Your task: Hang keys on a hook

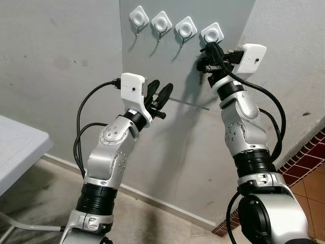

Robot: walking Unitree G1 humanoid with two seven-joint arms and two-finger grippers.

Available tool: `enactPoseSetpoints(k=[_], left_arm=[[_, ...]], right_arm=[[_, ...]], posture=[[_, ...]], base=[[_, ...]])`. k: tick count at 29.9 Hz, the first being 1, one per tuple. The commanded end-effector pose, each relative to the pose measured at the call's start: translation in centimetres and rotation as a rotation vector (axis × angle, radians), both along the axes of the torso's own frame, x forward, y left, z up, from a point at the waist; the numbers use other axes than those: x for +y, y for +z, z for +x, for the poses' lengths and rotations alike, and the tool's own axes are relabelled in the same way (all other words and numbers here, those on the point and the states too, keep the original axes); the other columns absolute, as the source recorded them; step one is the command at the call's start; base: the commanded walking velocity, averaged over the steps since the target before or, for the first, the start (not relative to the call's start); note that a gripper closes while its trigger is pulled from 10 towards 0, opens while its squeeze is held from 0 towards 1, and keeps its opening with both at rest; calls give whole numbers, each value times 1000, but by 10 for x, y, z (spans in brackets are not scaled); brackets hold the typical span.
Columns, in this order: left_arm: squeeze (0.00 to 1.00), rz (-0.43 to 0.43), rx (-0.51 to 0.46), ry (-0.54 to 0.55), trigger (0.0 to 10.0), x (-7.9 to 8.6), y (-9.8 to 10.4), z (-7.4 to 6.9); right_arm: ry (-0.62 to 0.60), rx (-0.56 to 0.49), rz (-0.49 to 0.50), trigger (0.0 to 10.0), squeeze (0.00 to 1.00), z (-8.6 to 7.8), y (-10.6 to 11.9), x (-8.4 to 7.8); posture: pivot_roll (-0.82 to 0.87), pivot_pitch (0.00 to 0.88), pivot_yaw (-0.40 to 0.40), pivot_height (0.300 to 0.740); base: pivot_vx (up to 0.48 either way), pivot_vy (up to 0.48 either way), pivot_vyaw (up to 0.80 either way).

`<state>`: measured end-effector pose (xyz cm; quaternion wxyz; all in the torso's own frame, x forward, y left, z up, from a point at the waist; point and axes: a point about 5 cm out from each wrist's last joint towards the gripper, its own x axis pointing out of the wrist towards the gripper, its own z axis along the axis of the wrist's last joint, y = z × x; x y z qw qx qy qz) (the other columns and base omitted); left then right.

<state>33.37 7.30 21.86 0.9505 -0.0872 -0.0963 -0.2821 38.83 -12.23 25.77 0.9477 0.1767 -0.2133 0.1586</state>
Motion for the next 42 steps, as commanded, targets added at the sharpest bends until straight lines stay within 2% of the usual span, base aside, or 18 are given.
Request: enactPoseSetpoints(k=[1, 4, 11, 12, 21, 26, 30, 34, 38, 39, 40, 41, 42], left_arm=[[0, -5, -18, -6, 10000, -2, 6, -2], [0, -5, -17, -4, 10000, -1, 6, -2], [0, -4, -17, 0, 10000, 0, 6, -2], [0, -5, -17, 0, 10000, 0, 6, -2], [0, -3, -19, 9, 10000, 1, 7, -1], [0, 3, -23, 32, 10000, 2, 6, -1], [0, -4, -16, 55, 10000, 4, 2, -2], [0, -4, -15, 72, 10000, 6, 0, -2], [0, -3, -13, 104, 10000, 10, -5, -2], [0, -2, -12, 110, 10000, 11, -6, -2], [0, -2, -10, 114, 10000, 11, -7, -2], [0, -2, -9, 116, 10000, 12, -8, -3], [0, -3, -7, 128, 10000, 13, -11, -3]], right_arm=[[-20, 33, 103, 10000, 0, 4, 2, -11], [7, 82, 191, 10000, 0, 5, -7, -14], [38, 134, 304, 10000, 0, 4, -20, -15], [29, 140, 308, 10000, 1000, 3, -22, -15], [39, 130, 327, 10000, 1000, 2, -23, -15], [32, 115, 299, 10000, 1000, 0, -25, -15], [22, 89, 218, 10000, 1000, -6, -34, -13], [10, 91, 181, 10000, 1000, -9, -41, -13], [9, 76, 74, 10000, 1000, -18, -55, -11], [16, 65, 49, 10000, 898, -20, -57, -10], [20, 61, 34, 10000, 188, -22, -60, -9], [23, 59, 25, 10000, 188, -23, -61, -8], [38, 42, -11, 10000, 0, -28, -65, -7]], posture=[[185, 0, -98, 736], [186, 0, -97, 736], [186, 0, -95, 736], [186, 0, -94, 736], [187, 0, -92, 736], [189, 0, -94, 736], [190, 0, -96, 736], [191, 0, -97, 736], [191, 0, -96, 736], [191, 0, -96, 736], [190, 0, -96, 736], [189, 0, -96, 736], [188, 0, -94, 736]], base=[[0, 0, 0], [0, 0, 0], [0, 0, 0], [0, 0, 0], [0, 0, 0], [0, 0, 0], [0, 0, 0], [0, 0, 0], [0, 0, 0], [0, 0, 0], [0, 0, 0], [0, 0, 0], [0, 0, 0]])
